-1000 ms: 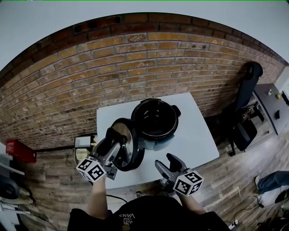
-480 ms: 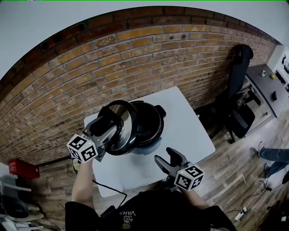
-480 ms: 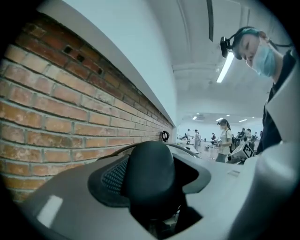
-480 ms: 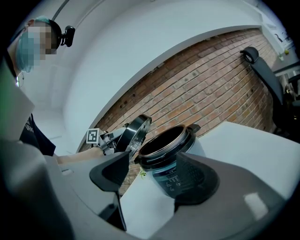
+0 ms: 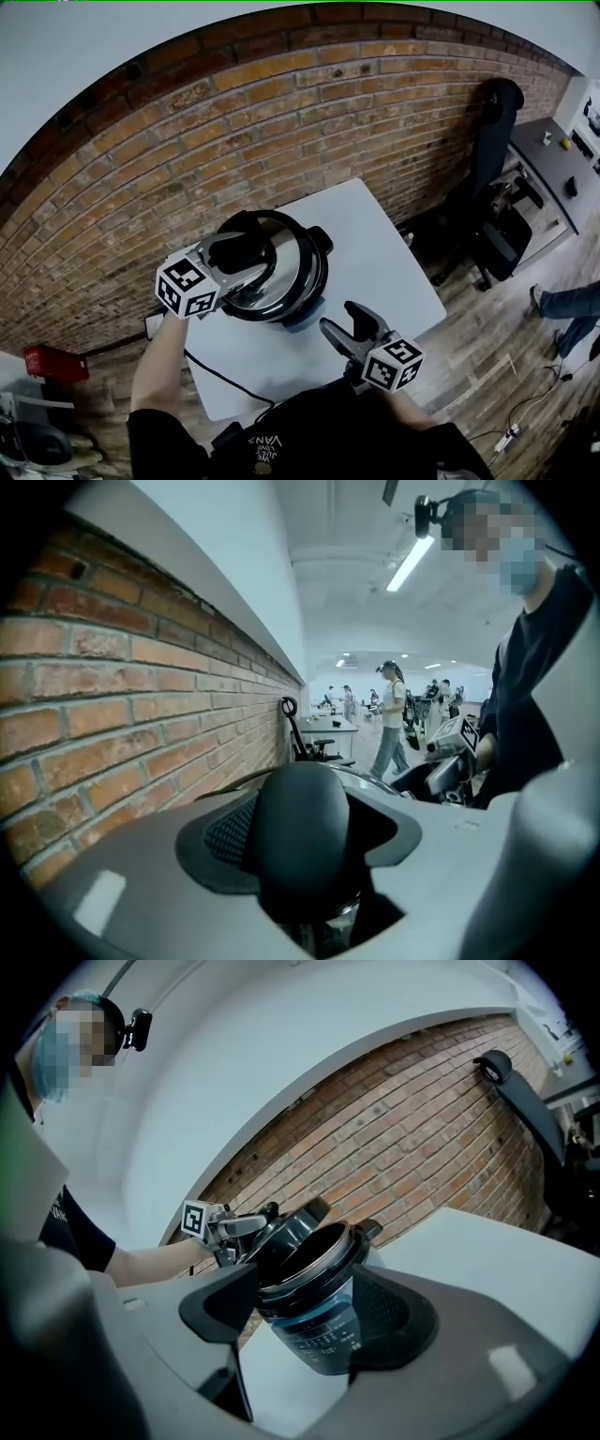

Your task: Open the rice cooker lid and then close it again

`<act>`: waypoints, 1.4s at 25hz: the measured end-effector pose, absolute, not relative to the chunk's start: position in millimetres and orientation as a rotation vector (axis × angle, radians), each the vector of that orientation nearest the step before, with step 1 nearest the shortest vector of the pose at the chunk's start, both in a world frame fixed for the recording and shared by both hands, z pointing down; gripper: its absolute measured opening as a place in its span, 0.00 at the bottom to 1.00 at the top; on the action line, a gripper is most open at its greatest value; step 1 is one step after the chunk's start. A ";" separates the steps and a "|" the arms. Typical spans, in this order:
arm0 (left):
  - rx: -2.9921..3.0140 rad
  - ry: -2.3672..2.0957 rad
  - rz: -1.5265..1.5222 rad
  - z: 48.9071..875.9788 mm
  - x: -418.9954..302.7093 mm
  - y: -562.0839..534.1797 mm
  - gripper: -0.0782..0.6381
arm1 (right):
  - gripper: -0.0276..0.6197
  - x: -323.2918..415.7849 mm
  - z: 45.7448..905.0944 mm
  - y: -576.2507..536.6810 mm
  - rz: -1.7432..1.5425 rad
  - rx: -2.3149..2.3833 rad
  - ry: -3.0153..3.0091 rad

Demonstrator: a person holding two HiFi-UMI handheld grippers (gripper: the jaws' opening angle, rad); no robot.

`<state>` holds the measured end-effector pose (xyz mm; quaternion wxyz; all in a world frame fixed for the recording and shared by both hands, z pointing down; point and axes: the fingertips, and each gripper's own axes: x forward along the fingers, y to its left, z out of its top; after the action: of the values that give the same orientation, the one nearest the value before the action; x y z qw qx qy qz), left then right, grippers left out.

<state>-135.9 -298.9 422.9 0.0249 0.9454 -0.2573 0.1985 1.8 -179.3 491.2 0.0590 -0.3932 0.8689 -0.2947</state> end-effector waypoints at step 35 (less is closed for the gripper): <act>3.003 -0.220 1.004 465.8 -95.4 -300.2 0.50 | 0.52 22.7 507.3 -193.7 -0.936 -1.215 2.578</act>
<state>-95.4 -300.2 465.8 -0.0160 0.9460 -0.0693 0.3163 22.7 -193.7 507.3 0.0708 -0.4042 0.8572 -0.3112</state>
